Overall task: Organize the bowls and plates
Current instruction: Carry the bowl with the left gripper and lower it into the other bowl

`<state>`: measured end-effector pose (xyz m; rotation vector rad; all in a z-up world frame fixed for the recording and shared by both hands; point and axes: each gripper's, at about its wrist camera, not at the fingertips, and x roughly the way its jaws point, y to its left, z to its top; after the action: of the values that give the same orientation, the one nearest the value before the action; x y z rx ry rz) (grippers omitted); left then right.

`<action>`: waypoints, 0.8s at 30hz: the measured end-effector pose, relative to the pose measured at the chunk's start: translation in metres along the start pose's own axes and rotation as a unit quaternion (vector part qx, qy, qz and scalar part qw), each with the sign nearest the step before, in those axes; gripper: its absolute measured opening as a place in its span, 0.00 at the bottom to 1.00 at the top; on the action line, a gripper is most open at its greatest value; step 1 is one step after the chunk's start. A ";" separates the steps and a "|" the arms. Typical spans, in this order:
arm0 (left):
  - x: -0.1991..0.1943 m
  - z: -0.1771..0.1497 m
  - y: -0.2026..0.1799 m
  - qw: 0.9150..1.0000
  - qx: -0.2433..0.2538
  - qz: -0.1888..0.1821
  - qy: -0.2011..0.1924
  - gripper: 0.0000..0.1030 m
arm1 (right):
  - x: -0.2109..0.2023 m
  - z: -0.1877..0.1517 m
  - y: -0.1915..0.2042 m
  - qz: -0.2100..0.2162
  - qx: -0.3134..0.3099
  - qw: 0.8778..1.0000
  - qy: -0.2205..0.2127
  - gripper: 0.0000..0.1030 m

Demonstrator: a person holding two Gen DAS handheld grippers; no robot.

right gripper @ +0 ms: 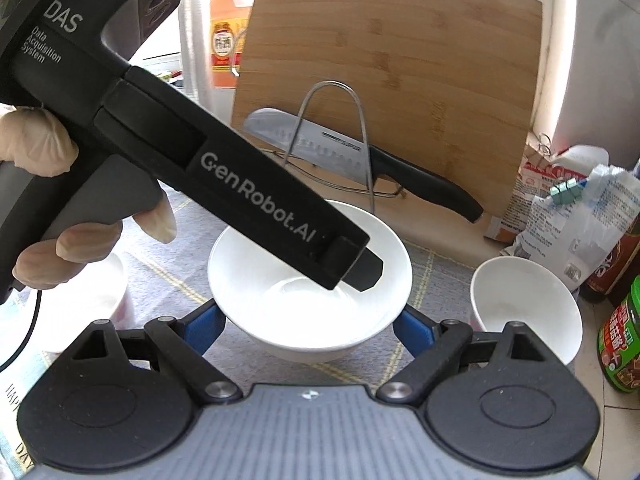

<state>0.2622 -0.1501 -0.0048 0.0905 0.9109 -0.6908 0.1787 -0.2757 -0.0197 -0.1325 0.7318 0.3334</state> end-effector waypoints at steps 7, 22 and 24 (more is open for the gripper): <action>-0.027 -0.015 0.000 1.000 -0.011 0.012 -0.008 0.78 | -0.011 0.003 0.020 0.017 -0.011 1.000 0.001 0.90; -0.082 -0.048 0.013 0.998 -0.038 0.035 -0.025 0.78 | -0.031 0.009 0.069 0.045 -0.045 0.998 -0.001 0.90; -0.089 -0.053 0.016 0.998 -0.039 0.041 -0.026 0.79 | -0.030 0.011 0.075 0.052 -0.048 0.997 -0.002 0.90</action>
<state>0.1975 -0.0730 0.0254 0.0401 0.8777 -0.5782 0.1387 -0.2104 0.0083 -0.1858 0.7208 0.4687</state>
